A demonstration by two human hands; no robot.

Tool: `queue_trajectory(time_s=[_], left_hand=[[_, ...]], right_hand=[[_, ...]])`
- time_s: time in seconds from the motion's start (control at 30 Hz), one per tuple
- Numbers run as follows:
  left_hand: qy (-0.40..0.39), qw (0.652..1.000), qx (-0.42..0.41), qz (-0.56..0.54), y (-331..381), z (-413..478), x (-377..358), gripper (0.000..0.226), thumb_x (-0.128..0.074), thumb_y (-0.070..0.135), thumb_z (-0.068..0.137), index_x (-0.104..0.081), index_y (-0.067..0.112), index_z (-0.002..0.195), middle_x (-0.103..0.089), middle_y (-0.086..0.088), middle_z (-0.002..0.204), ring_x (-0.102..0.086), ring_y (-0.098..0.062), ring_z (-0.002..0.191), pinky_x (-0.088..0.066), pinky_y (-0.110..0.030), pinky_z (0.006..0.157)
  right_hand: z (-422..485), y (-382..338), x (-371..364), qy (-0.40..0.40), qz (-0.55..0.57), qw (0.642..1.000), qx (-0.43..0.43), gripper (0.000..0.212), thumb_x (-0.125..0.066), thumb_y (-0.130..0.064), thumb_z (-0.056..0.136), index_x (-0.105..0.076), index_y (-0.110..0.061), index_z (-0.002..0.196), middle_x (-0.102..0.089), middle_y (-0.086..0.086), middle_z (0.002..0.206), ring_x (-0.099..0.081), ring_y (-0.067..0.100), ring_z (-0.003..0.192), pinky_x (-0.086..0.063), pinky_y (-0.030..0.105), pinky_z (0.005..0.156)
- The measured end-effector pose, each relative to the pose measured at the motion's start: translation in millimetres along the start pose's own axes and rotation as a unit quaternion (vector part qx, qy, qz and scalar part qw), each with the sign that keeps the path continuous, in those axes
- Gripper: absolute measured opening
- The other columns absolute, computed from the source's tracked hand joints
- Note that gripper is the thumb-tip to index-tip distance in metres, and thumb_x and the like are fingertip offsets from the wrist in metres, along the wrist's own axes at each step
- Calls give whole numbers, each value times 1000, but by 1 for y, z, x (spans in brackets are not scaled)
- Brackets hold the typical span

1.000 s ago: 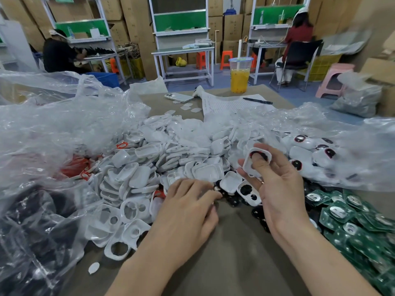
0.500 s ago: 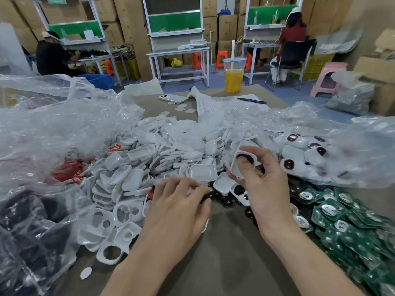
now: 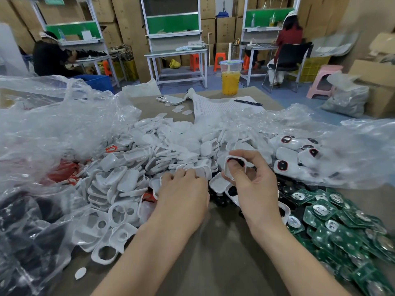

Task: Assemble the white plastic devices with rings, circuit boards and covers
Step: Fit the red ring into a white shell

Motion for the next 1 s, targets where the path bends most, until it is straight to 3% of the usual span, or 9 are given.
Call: queue_trajectory(time_s=[0.13,0.23,0.4,0.47,0.57,0.63,0.8,0.9,1.0], left_hand=[[-28,997,-11,66,17,5,8,27,-54,21,97,-53,13,123,-60,-7,123,-52,-32,119,-33,-47,102],[-46,995,-25,89,25,5,6,33,-57,14,91,-56,9,124,-59,-12,125,-50,-33,122,-27,-51,109],[-67,996,-29,49,14,11,0,26,-54,19,100,-56,10,125,-53,-11,130,-48,-32,124,-31,-45,106],[-74,997,-36,-11,11,16,1,24,-52,21,100,-55,12,122,-52,-9,130,-47,-31,124,-32,-41,105],[-47,997,-57,-37,12,14,5,22,-47,19,101,-53,15,122,-52,-4,126,-48,-30,120,-34,-38,99],[-7,997,-72,-41,12,7,7,17,-44,21,102,-51,19,117,-54,1,122,-49,-26,116,-32,-36,94],[52,994,-77,-55,11,-3,5,24,-43,35,106,-48,24,126,-56,7,127,-48,-22,120,-31,-36,95],[67,995,-77,-15,16,0,4,26,-57,26,99,-50,21,124,-60,4,124,-53,-23,117,-32,-36,94],[81,992,-90,-24,18,-1,10,18,-55,21,98,-52,22,116,-60,3,117,-53,-23,112,-30,-35,89]], right_hand=[[2,1,4,8,-9,1000,4,25,-64,-14,97,-68,-38,92,-66,-6,105,-60,12,87,-55,38,87],[3,4,3,-2,6,1000,-6,24,-63,-11,97,-67,-34,94,-69,-14,98,-65,8,81,-52,20,73],[5,7,8,18,-19,1000,-5,17,-62,-12,98,-62,-30,98,-67,-11,101,-61,-10,87,-42,3,71],[5,10,6,8,-10,1000,-9,16,-61,-13,98,-60,-29,98,-67,-13,98,-63,-10,88,-45,7,72],[4,21,-1,-21,29,998,-46,12,-60,-16,100,-60,-28,100,-65,-2,109,-69,22,106,-54,42,96],[5,22,-1,-18,37,998,-49,14,-60,-18,99,-61,-32,99,-64,-2,113,-66,30,111,-51,53,99],[5,22,3,0,63,997,-53,14,-60,-17,99,-60,-30,98,-65,-12,99,-70,29,105,-54,50,96],[5,22,3,2,71,996,-57,13,-58,-12,100,-59,-25,100,-66,-17,88,-71,29,101,-57,48,92],[4,18,1,-5,77,995,-58,12,-57,-9,101,-57,-20,102,-67,-17,83,-74,26,97,-60,41,88]])
Point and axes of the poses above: each hand's wrist, its own z-axis towards the middle knuckle, its own x-axis out of the back of the hand, y = z × x, the point moved 9 cm from there along z, towards the middle knuckle
